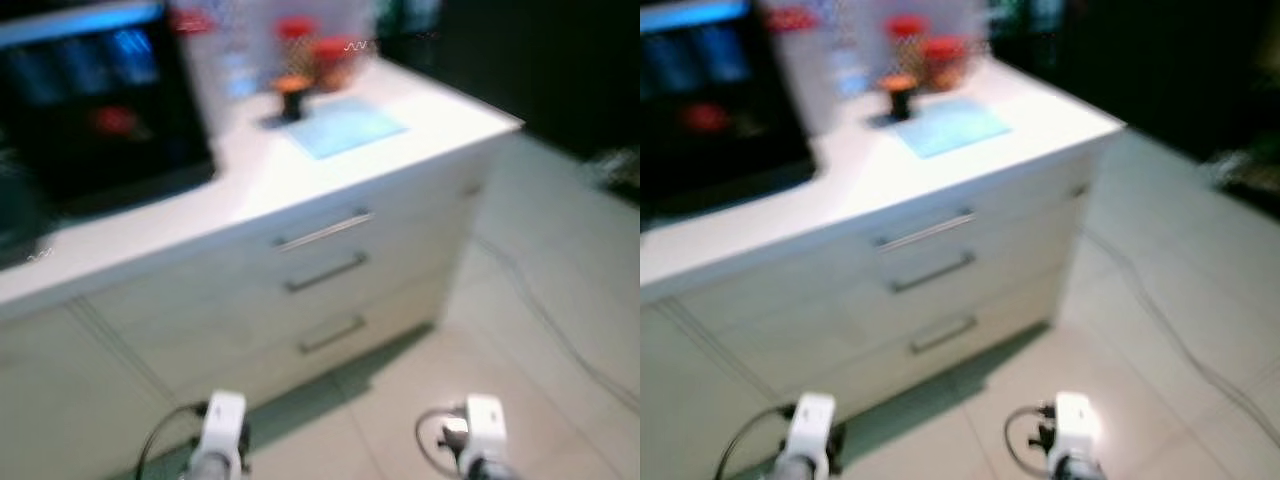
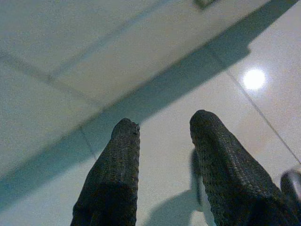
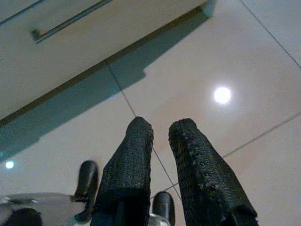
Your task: Kitchen organization
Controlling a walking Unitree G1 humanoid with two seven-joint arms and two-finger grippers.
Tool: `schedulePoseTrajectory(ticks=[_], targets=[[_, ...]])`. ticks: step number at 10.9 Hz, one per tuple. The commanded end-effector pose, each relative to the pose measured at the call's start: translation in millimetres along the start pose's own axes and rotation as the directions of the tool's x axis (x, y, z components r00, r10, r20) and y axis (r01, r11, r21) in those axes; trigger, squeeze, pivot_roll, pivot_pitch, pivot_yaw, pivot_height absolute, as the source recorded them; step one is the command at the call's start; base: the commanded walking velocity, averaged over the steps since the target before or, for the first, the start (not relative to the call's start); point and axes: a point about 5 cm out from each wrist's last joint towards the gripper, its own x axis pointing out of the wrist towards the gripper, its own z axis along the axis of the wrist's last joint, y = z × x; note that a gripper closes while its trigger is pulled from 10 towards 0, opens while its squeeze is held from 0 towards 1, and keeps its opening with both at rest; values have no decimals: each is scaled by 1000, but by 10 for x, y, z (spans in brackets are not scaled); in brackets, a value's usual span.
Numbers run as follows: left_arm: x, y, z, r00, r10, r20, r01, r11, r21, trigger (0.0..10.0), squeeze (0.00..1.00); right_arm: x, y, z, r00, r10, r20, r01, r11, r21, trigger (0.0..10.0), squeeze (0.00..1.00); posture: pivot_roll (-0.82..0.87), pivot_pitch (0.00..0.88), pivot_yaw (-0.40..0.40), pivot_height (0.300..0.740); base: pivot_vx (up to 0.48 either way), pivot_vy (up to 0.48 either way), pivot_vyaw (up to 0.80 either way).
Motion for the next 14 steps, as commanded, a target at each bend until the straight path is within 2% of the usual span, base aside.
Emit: schedulePoseTrajectory(ticks=[1, 11, 14], targets=[[5, 47, 15, 1000, 10, 2, -10, 1000, 14, 10000, 0, 5, 48, -15, 1000, 11, -8, -11, 1000, 2, 10000, 0, -58, 53, 69, 740, 0, 0, 800], [-1, 69, -4, 1000, 10, -6, -9, 1000, 14, 10000, 0, 10, 75, -9, 1000, 17, -4, -17, 1000, 6, 10000, 0, -46, 62, 72, 740, 0, 0, 800], [-5, 77, -18, 1000, 8, -9, -8, 1000, 18, 10000, 0, 7, 74, -19, 1000, 19, -5, -19, 1000, 16, 10000, 0, -48, 57, 74, 740, 0, 0, 142]])
